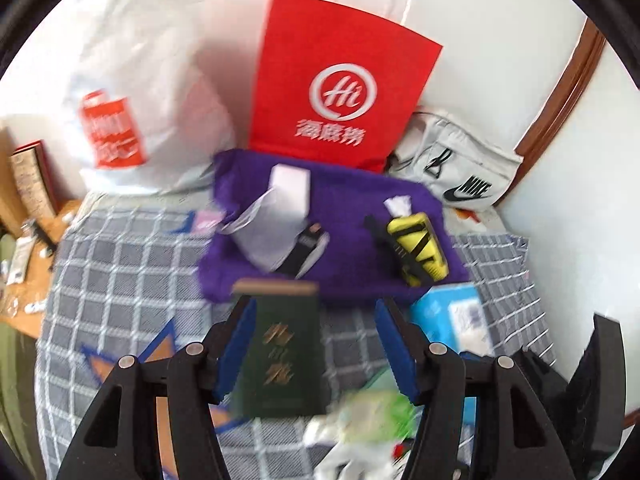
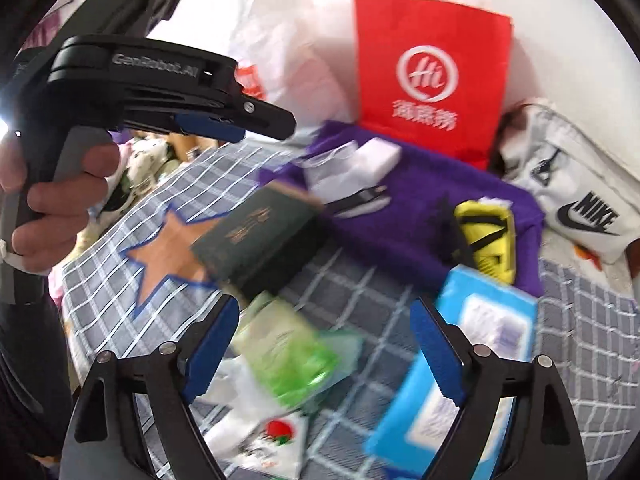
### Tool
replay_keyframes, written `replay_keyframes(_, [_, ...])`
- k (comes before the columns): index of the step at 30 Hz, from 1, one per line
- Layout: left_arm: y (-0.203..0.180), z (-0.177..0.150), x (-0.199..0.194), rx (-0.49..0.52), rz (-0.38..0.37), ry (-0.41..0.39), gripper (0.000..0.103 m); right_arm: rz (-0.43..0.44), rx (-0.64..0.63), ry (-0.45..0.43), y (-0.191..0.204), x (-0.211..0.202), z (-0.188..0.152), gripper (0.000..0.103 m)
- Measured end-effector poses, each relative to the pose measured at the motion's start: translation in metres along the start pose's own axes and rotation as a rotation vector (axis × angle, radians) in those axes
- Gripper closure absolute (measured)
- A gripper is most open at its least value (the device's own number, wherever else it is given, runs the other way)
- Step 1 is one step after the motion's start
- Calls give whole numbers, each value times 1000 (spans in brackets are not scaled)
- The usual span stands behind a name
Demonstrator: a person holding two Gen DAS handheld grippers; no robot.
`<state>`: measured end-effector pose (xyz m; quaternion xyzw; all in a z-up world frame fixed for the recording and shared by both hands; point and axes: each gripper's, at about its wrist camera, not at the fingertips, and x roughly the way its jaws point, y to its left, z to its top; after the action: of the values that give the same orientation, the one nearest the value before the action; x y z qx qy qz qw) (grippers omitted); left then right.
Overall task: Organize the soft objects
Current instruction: 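Grasp the green tea-leaf tissue pack with the right tool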
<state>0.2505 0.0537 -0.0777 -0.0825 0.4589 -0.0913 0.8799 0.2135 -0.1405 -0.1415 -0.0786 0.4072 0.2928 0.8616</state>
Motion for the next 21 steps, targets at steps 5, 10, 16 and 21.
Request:
replay_keyframes(5, [26, -37, -11, -37, -33, 24, 43, -37, -60, 37, 20, 17, -15, 16])
replay_keyframes(10, [39, -67, -10, -47, -45, 40, 43, -54, -78, 66, 26, 33, -21, 16])
replay_keyframes(16, [47, -86, 0, -43, -64, 72, 43, -96, -132, 152, 32, 61, -23, 16])
replay_keyframes(21, [49, -96, 7, -39, -63, 99, 43, -52, -35, 132, 20, 63, -22, 27])
